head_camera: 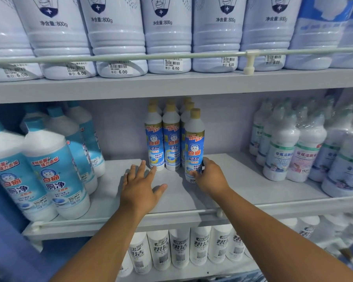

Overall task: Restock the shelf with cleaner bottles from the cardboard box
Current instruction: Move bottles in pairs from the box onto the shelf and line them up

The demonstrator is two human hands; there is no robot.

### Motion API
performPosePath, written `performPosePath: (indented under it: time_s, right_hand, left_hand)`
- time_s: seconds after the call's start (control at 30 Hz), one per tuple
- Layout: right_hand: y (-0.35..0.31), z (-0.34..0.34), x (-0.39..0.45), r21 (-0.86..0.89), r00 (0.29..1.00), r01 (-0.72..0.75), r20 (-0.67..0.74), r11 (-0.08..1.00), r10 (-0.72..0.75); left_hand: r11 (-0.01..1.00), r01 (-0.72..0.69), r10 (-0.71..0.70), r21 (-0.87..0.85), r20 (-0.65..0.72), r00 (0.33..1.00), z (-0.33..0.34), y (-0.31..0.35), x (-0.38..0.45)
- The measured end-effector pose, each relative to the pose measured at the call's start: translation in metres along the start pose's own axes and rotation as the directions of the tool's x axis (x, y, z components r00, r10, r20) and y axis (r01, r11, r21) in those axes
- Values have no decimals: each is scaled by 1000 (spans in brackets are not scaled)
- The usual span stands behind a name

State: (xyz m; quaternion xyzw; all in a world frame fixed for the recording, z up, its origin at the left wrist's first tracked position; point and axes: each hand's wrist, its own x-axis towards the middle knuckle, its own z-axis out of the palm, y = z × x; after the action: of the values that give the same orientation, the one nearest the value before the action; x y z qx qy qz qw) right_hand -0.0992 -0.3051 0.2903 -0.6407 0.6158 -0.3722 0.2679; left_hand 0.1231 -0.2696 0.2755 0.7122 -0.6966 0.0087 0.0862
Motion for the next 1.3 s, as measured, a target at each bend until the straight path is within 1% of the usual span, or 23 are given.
performPosePath:
  time_s: [0.33,0.57,0.63,0.73,0.8,0.9,1.0,1.07,1.17,1.23,1.3]
  right_hand:
    - [4,1,7,40,999,-8,33,999,7]
    - [1,2,4,36,999,6,49,999,-8]
    - [-1,0,1,10,998,-5,62,1000,5]
    - [-2,-2,-8,-80,995,-79,58,994,84]
    - [-3,-4,-18,-208,993,-86,58,974,100]
    - [-6,-9,-36,-405,996,-22,70,914,55]
    - [-6,-15,-56,-526,996,56,88,849,-12]
    - [-7,-19,-69,-604,993,92,116,791,-26]
    - [2,-20,-86,-672,985,117,175,731,3]
    - [11,-20,-102,-714,981,154,195,683,-17]
    - [18,-23,-122,-712,975,187,219,677,-38]
  left_hand:
    - [1000,6,-6,1,24,1000,6,-2,4]
    - [1000,2,-3,11,41,999,4,1,5]
    - [1000,3,-3,16,50,999,2,1,4]
    - [1000,-10,10,1,64,998,-7,5,-2]
    - [999,-17,19,-35,71,997,-15,9,-7]
    - [997,-39,44,-65,80,996,-26,15,-16]
    - [995,-70,75,-74,74,994,-31,19,-28]
    - [994,-76,81,-74,65,995,-35,21,-38]
    - [993,-91,95,-76,39,995,-38,28,-55]
    - [993,-93,95,-70,22,995,-38,35,-73]
    - [993,-84,86,-83,10,996,-35,43,-93]
